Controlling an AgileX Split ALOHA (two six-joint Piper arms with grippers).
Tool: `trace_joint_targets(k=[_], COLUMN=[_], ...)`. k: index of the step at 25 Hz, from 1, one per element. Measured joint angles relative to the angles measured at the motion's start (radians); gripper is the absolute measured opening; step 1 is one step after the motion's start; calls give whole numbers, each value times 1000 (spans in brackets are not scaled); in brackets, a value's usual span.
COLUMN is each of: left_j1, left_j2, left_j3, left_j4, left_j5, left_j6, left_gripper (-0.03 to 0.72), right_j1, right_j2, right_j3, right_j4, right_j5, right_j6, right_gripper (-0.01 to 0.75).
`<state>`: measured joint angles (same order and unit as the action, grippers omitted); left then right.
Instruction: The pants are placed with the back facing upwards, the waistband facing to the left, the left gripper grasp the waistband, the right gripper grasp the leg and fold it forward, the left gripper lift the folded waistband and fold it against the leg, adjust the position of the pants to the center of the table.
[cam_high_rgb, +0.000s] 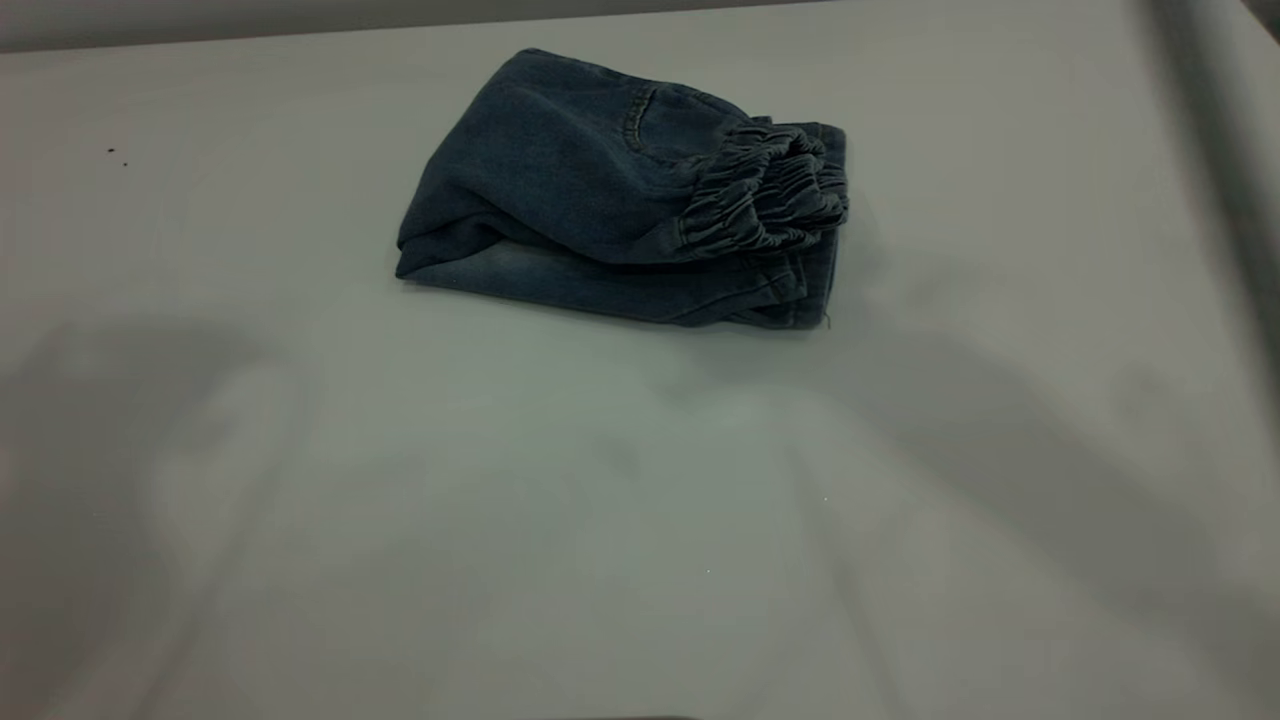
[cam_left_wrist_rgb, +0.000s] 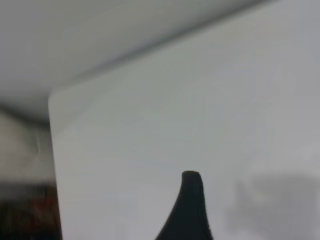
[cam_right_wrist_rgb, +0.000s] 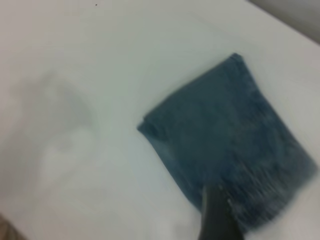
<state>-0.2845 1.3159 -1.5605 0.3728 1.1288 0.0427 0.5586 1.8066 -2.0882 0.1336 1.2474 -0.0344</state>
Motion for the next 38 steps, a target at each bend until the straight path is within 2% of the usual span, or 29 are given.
trace_joint_targets(k=[1,5,11,13,17,21,24,27,38], left_j1=[0,0,0,0,0,0,0,0,0], left_j2=[-28,-140,-341,-419,-590,-757,-868,-968,-1120], left_j3=[8,92,357,460,668,861,976,1052,1069], left_j4=[1,-26,-263,-319,-373,-388,-398,-404,-387], left_j5=[40,43,43,43,38,31,24,15,-9], left_j6=[0,0,0,-1,-43,-67,-69,-75,-77], left_gripper=[587,587,587,587,587,587,587,587,587], right_j1=[0,0,0,0,0,0,0,0,0], right_j2=[-62,-346,-680,-790,-974,-1132,-1242,-1362,-1544], right_j3=[66,335,778,946,1248,1497,1590,1614,1620], right_j4=[-13,-93,-156,-169,-167,-134,-122,-114,-107], right_j5=[2,8,8,-15,-138,-154,-135,-136,-132], right_j6=[-7,1,120,152,188,200,200,200,200], right_gripper=[367,367,367,367,367,367,367,367,367])
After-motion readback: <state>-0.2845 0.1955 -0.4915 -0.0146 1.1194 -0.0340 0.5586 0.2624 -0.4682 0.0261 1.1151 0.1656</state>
